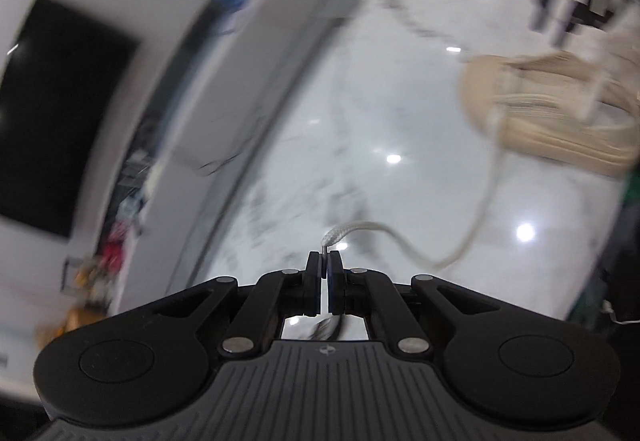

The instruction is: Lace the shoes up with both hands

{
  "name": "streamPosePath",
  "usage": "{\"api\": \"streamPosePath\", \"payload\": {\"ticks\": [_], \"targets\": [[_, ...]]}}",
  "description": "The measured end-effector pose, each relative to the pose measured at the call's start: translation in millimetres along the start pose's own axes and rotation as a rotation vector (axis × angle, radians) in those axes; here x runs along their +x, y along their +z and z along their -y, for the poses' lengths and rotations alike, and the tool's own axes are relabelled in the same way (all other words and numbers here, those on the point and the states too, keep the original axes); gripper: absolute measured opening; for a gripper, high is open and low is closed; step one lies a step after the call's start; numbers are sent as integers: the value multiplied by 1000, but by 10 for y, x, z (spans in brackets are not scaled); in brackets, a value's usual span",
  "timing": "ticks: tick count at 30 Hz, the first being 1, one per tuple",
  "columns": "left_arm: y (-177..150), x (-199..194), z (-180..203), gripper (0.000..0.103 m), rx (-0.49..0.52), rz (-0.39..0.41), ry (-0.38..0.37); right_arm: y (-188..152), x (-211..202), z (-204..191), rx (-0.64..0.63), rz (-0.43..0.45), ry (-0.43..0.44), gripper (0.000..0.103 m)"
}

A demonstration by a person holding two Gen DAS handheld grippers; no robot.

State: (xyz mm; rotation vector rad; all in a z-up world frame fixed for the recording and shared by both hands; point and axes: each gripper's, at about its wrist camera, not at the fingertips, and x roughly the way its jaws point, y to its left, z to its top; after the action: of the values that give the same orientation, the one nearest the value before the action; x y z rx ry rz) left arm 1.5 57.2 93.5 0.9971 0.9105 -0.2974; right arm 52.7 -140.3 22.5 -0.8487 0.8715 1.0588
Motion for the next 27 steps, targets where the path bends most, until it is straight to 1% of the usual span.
{"api": "streamPosePath", "payload": {"ticks": [2,4,10,14,21,27], "targets": [[94,97,157,2,52,17,-52,0,10,7,2,-1,6,19],[164,171,274,2,81,31,-89,2,22,12,5,-3,13,19],[471,400,548,2,132,113,-211,12,45,25,2,-5,44,19],[603,477,675,2,161,149,-254,28,48,36,-10,-7,57,19],[764,558,827,2,194,219,-318,95,37,93,-23,24,86,19],[857,652,863,2,185,255,-353,139,87,111,-30,33,109,19]]}}
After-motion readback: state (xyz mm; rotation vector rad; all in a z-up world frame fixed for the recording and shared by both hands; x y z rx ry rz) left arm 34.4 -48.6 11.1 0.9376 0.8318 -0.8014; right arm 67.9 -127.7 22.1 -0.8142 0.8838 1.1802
